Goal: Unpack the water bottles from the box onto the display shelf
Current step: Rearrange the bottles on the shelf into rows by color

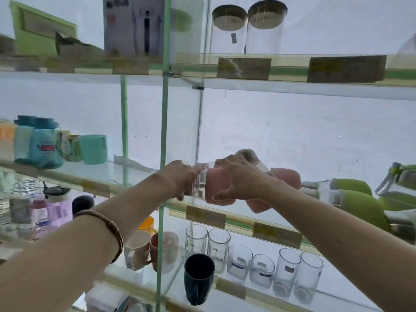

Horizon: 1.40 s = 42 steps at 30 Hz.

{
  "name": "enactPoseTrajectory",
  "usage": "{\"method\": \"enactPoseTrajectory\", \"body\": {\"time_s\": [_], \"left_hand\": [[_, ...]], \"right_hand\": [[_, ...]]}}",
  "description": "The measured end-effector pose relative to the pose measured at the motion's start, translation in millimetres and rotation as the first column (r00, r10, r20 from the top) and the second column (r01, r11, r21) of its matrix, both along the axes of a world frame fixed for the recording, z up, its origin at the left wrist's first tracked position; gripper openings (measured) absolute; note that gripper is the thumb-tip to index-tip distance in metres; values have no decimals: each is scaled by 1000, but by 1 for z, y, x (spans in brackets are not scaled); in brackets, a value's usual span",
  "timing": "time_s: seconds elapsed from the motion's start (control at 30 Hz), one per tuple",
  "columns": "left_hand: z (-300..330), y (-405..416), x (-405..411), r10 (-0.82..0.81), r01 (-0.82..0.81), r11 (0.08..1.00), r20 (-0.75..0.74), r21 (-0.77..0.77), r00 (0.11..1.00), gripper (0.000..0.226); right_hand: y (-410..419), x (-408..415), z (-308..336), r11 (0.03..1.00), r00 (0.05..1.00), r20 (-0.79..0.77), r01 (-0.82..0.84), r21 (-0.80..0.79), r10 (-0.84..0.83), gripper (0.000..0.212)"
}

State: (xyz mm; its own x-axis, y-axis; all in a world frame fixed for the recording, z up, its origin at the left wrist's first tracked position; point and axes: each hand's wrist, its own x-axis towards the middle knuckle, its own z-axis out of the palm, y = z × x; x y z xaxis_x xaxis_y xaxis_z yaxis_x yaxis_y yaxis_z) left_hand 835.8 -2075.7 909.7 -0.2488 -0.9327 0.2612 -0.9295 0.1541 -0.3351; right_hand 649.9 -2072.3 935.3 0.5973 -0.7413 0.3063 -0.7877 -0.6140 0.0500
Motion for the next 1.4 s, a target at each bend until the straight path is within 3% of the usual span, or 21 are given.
{"method": "enactPoseTrajectory", "body": {"time_s": [0.13,0.23,0.37,0.47,0.53,0.6,0.67,0.87,1.1,1.23,1.4], "left_hand": [[-11,-2,-3,87,-66,990,168,-125,982,91],[-15,0,-5,96,-68,981,151,-182,984,73],[-10,3,-6,68,-47,989,146,-142,987,69],[0,12,-4,-5,5,999,21,-37,1000,70],[8,22,-2,-63,70,997,-158,39,986,70],[14,29,2,-97,135,988,-367,80,925,67],[18,32,6,-130,187,980,-484,70,865,65],[27,35,12,-173,229,973,-638,7,750,65],[25,39,11,-245,259,963,-633,-71,735,73],[34,46,4,-281,283,951,-722,-123,632,79],[29,45,-4,-273,253,952,-853,-172,445,80]], "right_hand": [[-6,8,-3,999,998,-63,-10,-50,7,89],[-12,11,-12,993,992,-130,-16,-120,0,87],[-13,7,-20,974,986,-169,-31,-224,-8,83],[-8,-2,-18,971,988,-152,-37,-237,0,80],[-4,-9,-17,973,990,-138,-35,-228,3,79],[-1,-15,-17,977,995,-94,-34,-211,15,76],[1,-19,-17,981,998,-62,-37,-192,26,77],[-2,-17,-18,995,998,37,-39,-94,42,74],[2,-15,-25,995,997,78,-17,-100,25,93],[3,-10,-26,997,988,154,12,-73,0,102],[0,-8,-27,997,976,218,19,-69,-4,92]]}}
